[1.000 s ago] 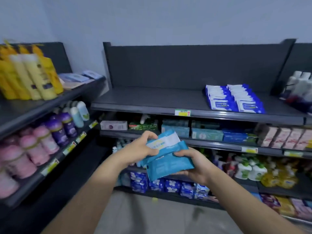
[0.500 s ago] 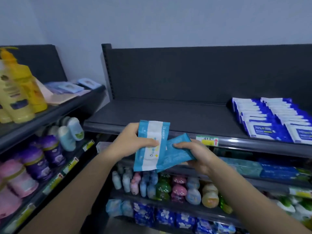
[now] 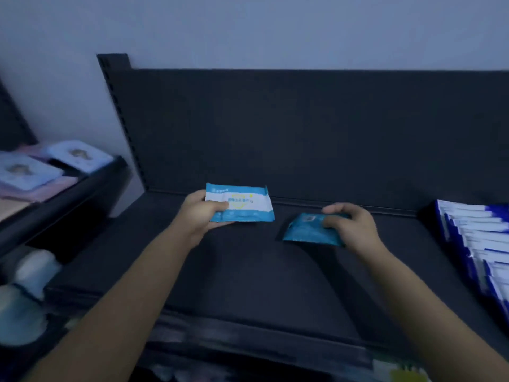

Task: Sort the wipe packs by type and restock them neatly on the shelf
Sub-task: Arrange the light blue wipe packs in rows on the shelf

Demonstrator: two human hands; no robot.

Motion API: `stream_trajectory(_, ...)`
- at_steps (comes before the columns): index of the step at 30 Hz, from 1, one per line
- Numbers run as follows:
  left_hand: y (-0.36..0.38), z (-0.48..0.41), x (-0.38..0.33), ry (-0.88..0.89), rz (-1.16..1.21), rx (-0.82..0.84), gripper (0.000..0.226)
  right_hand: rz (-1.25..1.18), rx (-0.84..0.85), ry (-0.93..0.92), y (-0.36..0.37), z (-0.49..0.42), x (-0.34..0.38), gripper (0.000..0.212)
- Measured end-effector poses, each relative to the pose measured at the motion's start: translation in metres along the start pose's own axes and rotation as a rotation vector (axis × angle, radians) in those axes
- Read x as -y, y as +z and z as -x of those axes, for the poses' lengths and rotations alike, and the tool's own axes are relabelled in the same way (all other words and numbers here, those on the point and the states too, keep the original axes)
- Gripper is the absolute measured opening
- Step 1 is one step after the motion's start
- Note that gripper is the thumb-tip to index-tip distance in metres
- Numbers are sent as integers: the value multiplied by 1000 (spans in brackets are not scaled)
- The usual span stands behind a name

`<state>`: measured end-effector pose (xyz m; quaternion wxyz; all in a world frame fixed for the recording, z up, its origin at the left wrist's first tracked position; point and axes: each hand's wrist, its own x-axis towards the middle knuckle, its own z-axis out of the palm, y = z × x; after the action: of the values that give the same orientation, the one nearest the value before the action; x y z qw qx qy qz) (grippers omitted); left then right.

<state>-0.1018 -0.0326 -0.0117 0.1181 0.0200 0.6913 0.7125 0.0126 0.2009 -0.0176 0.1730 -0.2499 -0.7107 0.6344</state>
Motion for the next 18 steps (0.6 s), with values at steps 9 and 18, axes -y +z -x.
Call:
stream_trajectory(9, 7, -122, 43, 194, -296, 145, 19, -105, 131, 73, 50, -56, 2, 18)
stream_trajectory(18, 6, -148, 51, 369, -439, 177, 23, 301, 110, 6, 44, -82, -11, 23)
